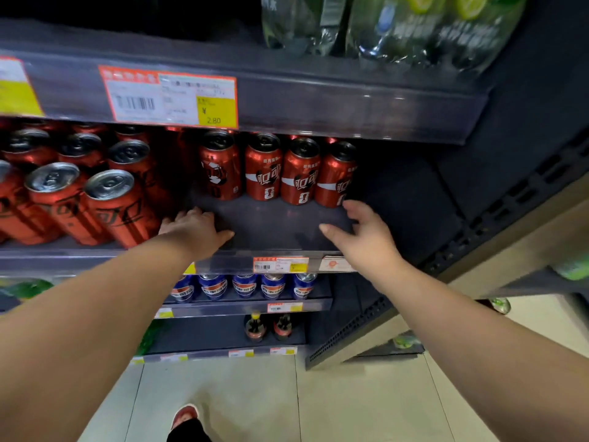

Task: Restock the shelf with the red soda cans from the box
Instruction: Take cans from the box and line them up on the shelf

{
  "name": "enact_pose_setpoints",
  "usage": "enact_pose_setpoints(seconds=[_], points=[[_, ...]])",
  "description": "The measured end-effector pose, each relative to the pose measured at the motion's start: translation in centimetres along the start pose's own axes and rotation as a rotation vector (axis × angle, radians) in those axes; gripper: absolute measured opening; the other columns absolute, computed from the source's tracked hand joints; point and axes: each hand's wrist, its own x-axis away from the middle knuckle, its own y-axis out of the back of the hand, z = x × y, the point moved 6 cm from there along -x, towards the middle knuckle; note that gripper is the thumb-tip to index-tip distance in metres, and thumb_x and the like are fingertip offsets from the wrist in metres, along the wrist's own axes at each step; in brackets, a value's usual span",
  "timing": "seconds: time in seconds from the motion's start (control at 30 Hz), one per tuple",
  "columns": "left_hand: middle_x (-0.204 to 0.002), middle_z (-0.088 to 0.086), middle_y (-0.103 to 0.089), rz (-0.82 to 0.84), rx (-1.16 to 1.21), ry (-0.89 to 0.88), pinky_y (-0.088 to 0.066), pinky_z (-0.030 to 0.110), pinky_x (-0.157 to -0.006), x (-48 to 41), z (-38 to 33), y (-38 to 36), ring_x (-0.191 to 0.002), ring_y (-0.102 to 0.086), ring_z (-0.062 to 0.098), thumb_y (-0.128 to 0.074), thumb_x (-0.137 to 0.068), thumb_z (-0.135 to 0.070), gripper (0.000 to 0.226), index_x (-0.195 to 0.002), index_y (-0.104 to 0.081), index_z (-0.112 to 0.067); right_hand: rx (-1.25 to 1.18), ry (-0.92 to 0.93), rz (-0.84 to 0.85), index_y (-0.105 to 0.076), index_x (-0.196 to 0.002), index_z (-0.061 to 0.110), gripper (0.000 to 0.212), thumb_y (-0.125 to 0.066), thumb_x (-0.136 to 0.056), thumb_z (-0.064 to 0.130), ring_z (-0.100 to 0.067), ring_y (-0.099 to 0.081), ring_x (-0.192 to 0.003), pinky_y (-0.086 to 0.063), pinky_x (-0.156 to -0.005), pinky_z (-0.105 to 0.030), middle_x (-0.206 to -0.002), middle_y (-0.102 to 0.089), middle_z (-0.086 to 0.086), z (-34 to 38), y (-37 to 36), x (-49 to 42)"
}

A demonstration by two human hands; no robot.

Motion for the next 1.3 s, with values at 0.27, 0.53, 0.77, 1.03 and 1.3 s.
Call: enact_pose_setpoints(seconds=[0.27, 0.53, 0.77, 1.03, 1.3], points=[[-0.133, 0.012, -0.048, -0.239, 0.251, -0.041, -0.043, 0.04, -0.094, 11.5, -0.1, 3.4, -0.117, -0.053, 0.034, -0.054, -0.089, -0.045, 0.052, -0.13, -0.051, -0.013, 0.216, 0.176, 0.115, -0.041, -0.138, 0.02, 0.062, -0.065, -0.084, 0.038, -0.021, -0.043, -0.127, -0.037, -0.106, -0.034, -0.139, -0.045, -0.004, 4.1, 1.4, 5.8], [-0.131, 0.008, -0.052, -0.356, 0.17, 0.08, -0.045, 0.04, -0.093, 21.0, 8.5, 4.7, -0.119, -0.051, 0.031, -0.06, -0.084, -0.046, 0.052, -0.127, -0.055, -0.017, 0.402, 0.296, 0.281, -0.037, -0.141, 0.024, 0.062, -0.062, -0.086, 0.036, -0.027, -0.038, -0.133, -0.036, -0.108, -0.045, -0.145, -0.04, -0.004, 9.4, -3.0, 10.7], [-0.129, 0.007, -0.053, -0.424, 0.182, 0.228, -0.045, 0.038, -0.095, 26.7, 18.6, 5.8, -0.118, -0.051, 0.031, -0.058, -0.083, -0.052, 0.06, -0.132, -0.05, -0.018, 0.496, 0.474, 0.372, -0.036, -0.141, 0.025, 0.06, -0.058, -0.088, 0.039, -0.024, -0.035, -0.134, -0.034, -0.107, -0.041, -0.145, -0.04, 0.0, 16.4, -8.8, 17.0], [-0.131, 0.006, -0.051, -0.434, 0.165, 0.4, -0.045, 0.039, -0.096, 35.7, 37.9, 6.9, -0.12, -0.049, 0.029, -0.056, -0.083, -0.054, 0.063, -0.135, -0.046, -0.018, 0.407, 0.562, 0.472, -0.037, -0.141, 0.024, 0.06, -0.06, -0.087, 0.039, -0.024, -0.036, -0.134, -0.034, -0.108, -0.04, -0.144, -0.04, -0.001, 26.4, -23.7, 27.0], [-0.142, 0.005, -0.042, -0.379, 0.225, 0.637, -0.046, 0.041, -0.099, 46.3, 57.1, 6.8, -0.126, -0.045, 0.026, -0.05, -0.081, -0.064, 0.076, -0.143, -0.034, -0.024, 0.4, 0.644, 0.633, -0.039, -0.14, 0.022, 0.064, -0.062, -0.084, 0.044, -0.024, -0.041, -0.131, -0.037, -0.106, -0.037, -0.143, -0.043, 0.0, 35.5, -39.7, 37.0]])
